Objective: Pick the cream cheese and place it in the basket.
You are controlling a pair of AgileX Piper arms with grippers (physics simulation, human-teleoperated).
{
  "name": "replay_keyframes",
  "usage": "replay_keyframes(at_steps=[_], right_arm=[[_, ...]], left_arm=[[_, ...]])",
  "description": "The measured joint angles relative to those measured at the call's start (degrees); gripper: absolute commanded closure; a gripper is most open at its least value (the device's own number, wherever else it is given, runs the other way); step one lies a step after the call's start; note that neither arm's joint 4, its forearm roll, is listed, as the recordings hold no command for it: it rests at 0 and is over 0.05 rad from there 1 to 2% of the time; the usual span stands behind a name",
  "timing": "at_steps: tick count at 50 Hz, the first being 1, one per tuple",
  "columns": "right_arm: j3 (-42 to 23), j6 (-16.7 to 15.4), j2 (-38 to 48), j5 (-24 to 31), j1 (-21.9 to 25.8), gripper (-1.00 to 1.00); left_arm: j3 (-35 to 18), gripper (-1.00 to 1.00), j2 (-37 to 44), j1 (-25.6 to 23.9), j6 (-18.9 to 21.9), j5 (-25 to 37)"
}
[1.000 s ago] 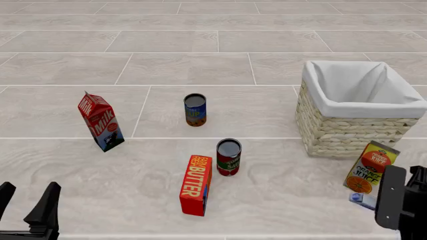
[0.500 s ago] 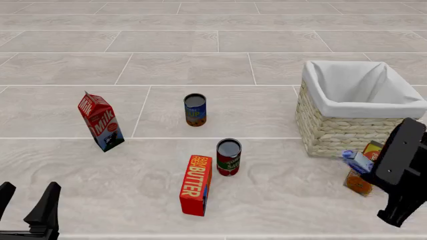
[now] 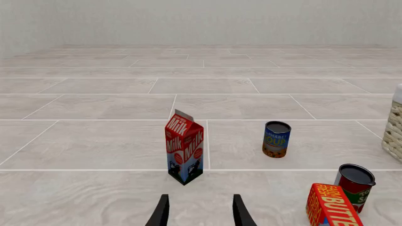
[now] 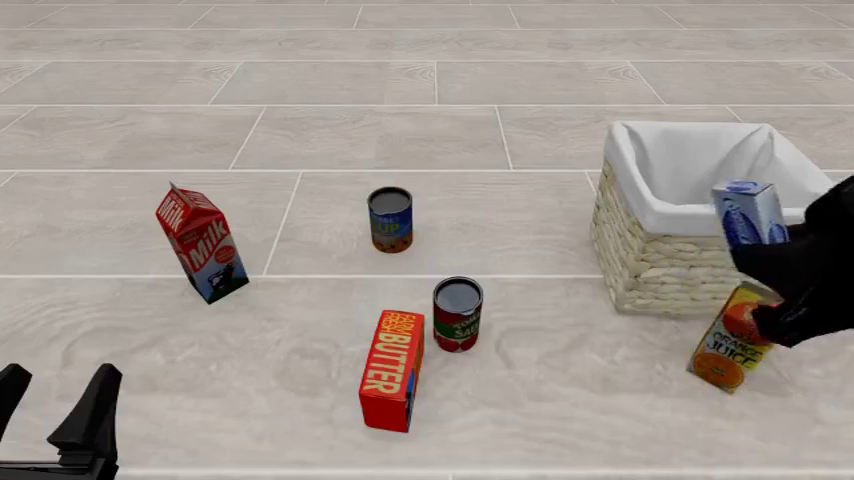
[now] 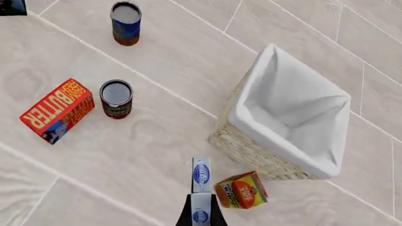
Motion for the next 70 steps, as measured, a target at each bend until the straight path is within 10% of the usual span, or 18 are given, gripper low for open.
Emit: replay_keyframes(at_steps=[25,70], right_arm=[[-13.5,12.6,8.1,-4.6,-9.7,1.00],[-29.5,15.9,35.1,-9.1,-21.9,1.00]], left_arm=[[0.0,-1.00,0.0,0.0,0.0,0.0],[0.0,-1.00,0.0,0.0,0.0,0.0]])
